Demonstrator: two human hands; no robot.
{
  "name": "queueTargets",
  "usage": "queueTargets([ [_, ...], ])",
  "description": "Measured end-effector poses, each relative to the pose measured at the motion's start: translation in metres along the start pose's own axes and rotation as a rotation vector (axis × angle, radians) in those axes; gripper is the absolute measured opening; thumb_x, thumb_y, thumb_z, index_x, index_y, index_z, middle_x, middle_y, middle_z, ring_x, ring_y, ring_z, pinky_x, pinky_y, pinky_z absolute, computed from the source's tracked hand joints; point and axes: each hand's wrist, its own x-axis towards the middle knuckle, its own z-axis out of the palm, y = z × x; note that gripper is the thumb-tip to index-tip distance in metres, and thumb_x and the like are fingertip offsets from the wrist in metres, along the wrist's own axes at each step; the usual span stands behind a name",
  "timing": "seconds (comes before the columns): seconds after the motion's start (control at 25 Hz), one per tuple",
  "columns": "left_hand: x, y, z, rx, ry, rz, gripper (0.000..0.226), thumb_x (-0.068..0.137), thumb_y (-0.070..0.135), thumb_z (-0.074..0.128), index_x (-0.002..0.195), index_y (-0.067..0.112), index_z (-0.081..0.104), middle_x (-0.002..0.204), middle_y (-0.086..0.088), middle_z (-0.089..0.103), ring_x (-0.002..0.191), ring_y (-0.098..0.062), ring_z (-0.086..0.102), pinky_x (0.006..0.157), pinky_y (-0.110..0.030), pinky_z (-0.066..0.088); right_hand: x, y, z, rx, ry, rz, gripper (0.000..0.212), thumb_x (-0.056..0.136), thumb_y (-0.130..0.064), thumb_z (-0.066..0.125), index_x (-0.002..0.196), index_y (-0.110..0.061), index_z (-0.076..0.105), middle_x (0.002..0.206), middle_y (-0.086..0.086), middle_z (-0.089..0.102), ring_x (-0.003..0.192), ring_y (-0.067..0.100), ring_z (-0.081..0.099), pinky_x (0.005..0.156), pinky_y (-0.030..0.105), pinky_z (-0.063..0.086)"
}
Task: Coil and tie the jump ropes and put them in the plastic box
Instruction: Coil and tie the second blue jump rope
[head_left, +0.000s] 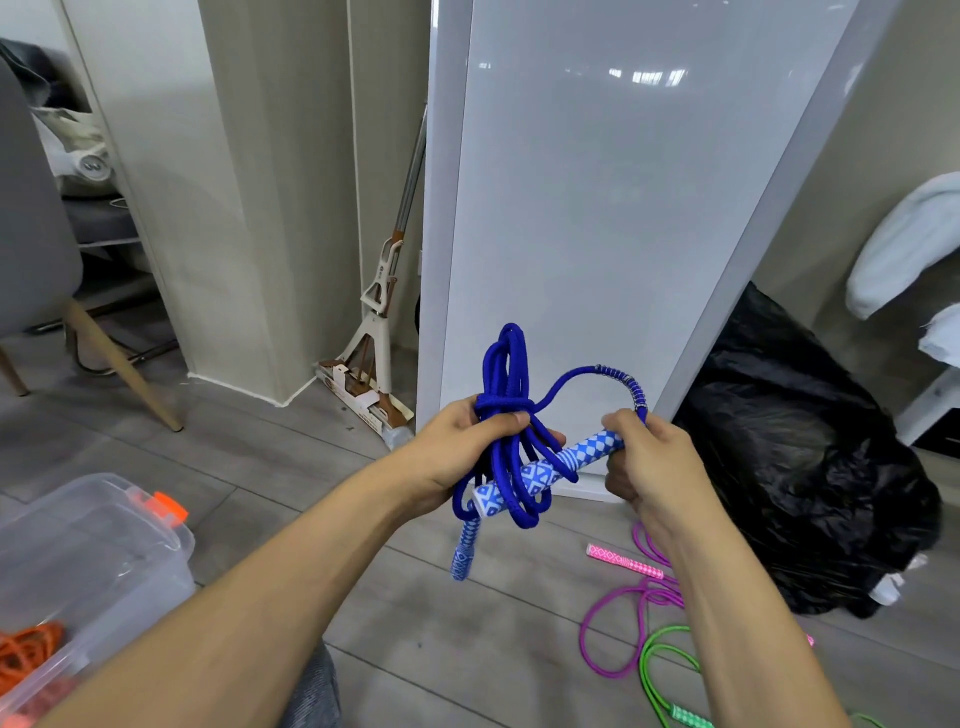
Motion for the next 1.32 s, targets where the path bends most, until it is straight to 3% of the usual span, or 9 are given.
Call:
queueTargets([
  [0.2,0.005,-0.005,-0.001,-0.099,0.150,0.024,0.037,0.102,0.016,0.049,0.131,-0.006,0.046,0.110,-0.016,0.074,0.095,-0.028,0.073,0.076,-0.032,0.058,-0.009,0.001,0.014,-0.125,0.094,-0.325,0.022,0.094,-0.015,0.060,0.073,-0.014,0.053,0.050,-0.004,0.045,0.049,0.018,0.037,0.047,0.028,0.033],
  [0.32,0.009,-0.008,-0.007,-0.041,0.247,0.039,0.033,0.103,0.018,0.049,0.130,0.000,0.046,0.106,-0.013,0.076,0.094,-0.028,0.074,0.085,-0.037,0.057,-0.014,0.001,0.019,-0.209,0.005,-0.403,0.023,0.098,-0.024,0.060,0.079,-0.011,0.056,0.056,0.003,0.051,0.050,0.015,0.040,0.049,0.028,0.036],
  [0.44,0.013,-0.015,-0.007,0.134,0.301,0.066,0.027,0.100,0.017,0.054,0.123,0.005,0.049,0.103,-0.011,0.076,0.092,-0.019,0.074,0.086,-0.031,0.056,-0.013,0.008,0.020,-0.390,-0.143,-0.408,0.021,0.098,-0.030,0.059,0.083,-0.015,0.058,0.058,-0.006,0.055,0.052,0.011,0.044,0.054,0.024,0.039],
  [0.6,0.018,-0.025,-0.001,0.155,0.377,0.095,0.024,0.094,0.016,0.063,0.115,0.010,0.053,0.100,-0.012,0.073,0.089,-0.020,0.073,0.075,-0.031,0.057,-0.021,0.023,0.035,-0.571,-0.375,-0.340,0.016,0.100,-0.039,0.051,0.100,-0.027,0.060,0.075,-0.012,0.066,0.068,0.007,0.060,0.066,0.032,0.049],
  [0.72,0.019,-0.022,-0.003,-0.063,0.413,0.085,0.024,0.097,0.012,0.058,0.120,0.006,0.052,0.106,-0.015,0.074,0.097,-0.031,0.072,0.081,-0.044,0.060,-0.026,0.015,0.036,-0.538,-0.325,-0.273,0.020,0.099,-0.043,0.051,0.109,-0.027,0.046,0.090,-0.007,0.068,0.079,0.007,0.062,0.073,0.030,0.051],
  [0.84,0.026,-0.019,-0.012,-0.207,0.546,0.095,0.026,0.096,0.013,0.059,0.119,0.002,0.055,0.108,-0.025,0.071,0.096,-0.040,0.070,0.086,-0.053,0.058,-0.025,0.020,0.036,-0.491,-0.287,-0.100,0.040,0.085,-0.041,0.069,0.112,-0.025,0.044,0.098,-0.002,0.067,0.087,0.012,0.064,0.074,0.033,0.053],
  [1.0,0.024,-0.016,-0.013,-0.361,0.648,0.102,0.015,0.098,0.011,0.055,0.109,-0.001,0.056,0.089,-0.025,0.069,0.067,-0.036,0.067,0.061,-0.041,0.060,-0.029,0.040,0.052,-0.656,-0.574,0.067,0.046,0.070,-0.052,0.077,0.103,-0.025,0.061,0.099,-0.003,0.070,0.086,0.011,0.067,0.073,0.028,0.052],
  [1.2,0.025,-0.015,-0.016,-0.405,0.678,0.093,0.022,0.099,0.012,0.055,0.115,-0.003,0.055,0.096,-0.030,0.068,0.074,-0.040,0.067,0.067,-0.047,0.060,-0.028,0.060,0.082,-0.340,-0.320,-0.062,0.017,0.087,-0.030,0.071,0.087,-0.014,0.071,0.074,0.002,0.069,0.071,0.014,0.060,0.068,0.028,0.051],
  [1.32,0.023,-0.011,-0.017,-0.434,0.669,0.089,0.023,0.100,0.013,0.054,0.118,-0.001,0.054,0.093,-0.026,0.068,0.069,-0.035,0.068,0.056,-0.041,0.060,-0.030,0.057,0.078,-0.393,-0.396,-0.045,0.018,0.087,-0.028,0.073,0.078,-0.013,0.071,0.063,-0.008,0.061,0.055,0.002,0.051,0.053,0.013,0.040],
])
